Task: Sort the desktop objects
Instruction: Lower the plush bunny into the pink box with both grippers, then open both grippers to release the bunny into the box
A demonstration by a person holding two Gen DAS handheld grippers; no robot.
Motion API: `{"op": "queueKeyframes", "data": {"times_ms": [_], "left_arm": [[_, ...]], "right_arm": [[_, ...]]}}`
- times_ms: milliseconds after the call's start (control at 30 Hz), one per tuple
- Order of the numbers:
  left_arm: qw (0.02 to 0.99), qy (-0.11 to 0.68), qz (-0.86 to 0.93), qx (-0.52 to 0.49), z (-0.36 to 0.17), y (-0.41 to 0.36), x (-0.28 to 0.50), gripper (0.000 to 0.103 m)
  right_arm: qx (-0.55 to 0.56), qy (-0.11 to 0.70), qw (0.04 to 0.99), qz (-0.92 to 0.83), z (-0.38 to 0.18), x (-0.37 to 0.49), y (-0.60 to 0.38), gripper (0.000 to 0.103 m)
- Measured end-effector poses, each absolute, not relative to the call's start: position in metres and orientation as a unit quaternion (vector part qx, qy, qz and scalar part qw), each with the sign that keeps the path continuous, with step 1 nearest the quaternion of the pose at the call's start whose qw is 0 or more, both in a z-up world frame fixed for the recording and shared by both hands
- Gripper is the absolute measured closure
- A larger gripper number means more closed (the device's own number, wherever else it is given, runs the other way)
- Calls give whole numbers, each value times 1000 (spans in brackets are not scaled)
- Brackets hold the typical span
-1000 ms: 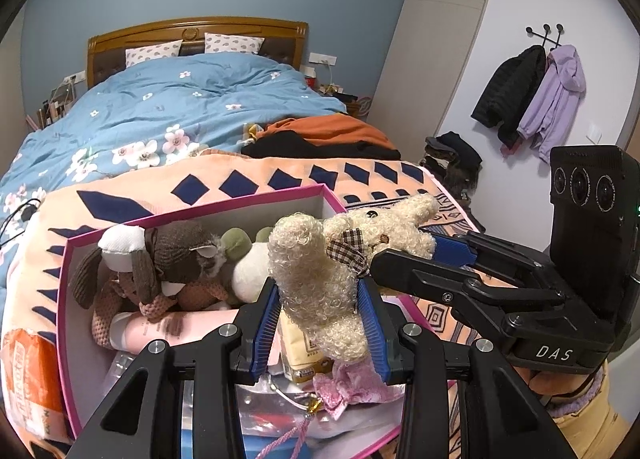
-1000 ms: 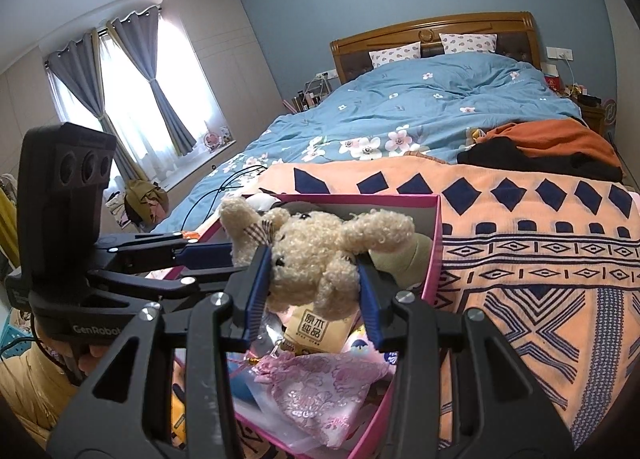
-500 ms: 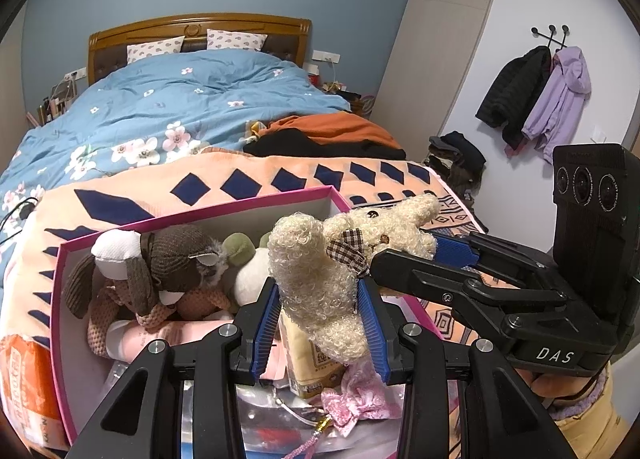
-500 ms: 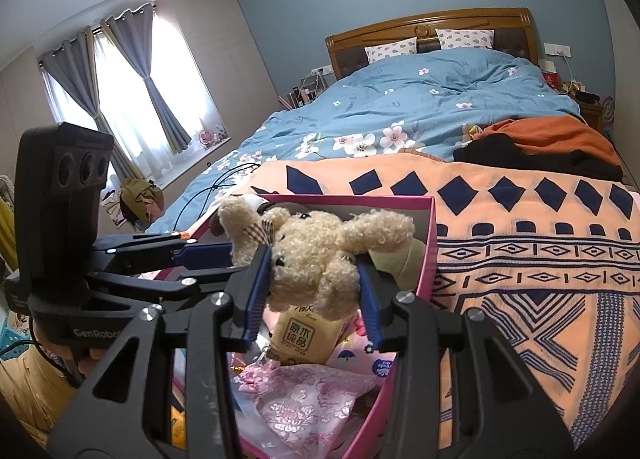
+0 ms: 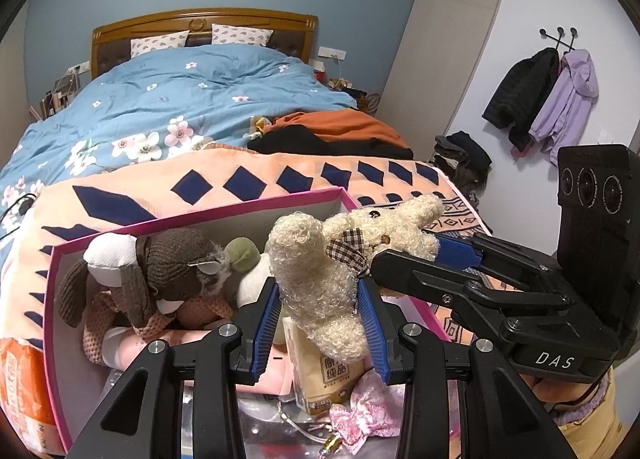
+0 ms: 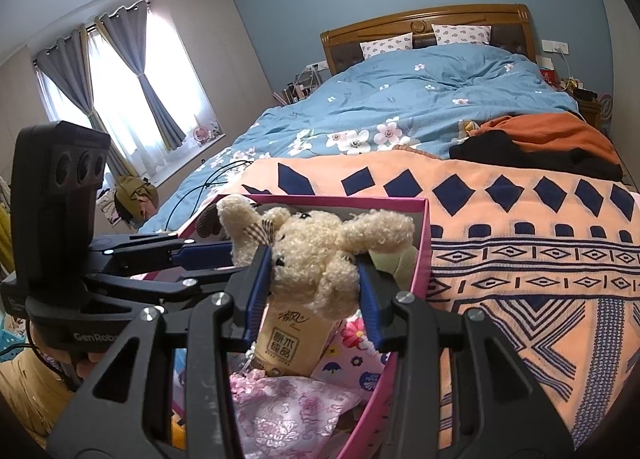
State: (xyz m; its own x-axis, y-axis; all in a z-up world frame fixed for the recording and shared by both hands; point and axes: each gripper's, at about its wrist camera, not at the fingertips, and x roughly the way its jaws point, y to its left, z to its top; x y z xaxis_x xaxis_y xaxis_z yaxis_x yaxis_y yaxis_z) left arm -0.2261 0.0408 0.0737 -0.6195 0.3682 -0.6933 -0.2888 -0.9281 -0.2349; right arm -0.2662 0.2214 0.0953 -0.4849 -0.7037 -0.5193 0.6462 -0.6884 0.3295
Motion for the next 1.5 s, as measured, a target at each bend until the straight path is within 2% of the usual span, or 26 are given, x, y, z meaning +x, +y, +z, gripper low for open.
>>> {"op": "queueKeyframes", "data": {"times_ms": [1133, 1500], "left_arm": [[144, -79, 886, -433, 46, 38, -276, 66], [142, -74, 889, -429, 48, 35, -269, 66]], "right_arm": [[359, -61, 361, -859, 69, -319, 216, 62], [352, -24, 335, -874, 72, -311, 215, 57]]}}
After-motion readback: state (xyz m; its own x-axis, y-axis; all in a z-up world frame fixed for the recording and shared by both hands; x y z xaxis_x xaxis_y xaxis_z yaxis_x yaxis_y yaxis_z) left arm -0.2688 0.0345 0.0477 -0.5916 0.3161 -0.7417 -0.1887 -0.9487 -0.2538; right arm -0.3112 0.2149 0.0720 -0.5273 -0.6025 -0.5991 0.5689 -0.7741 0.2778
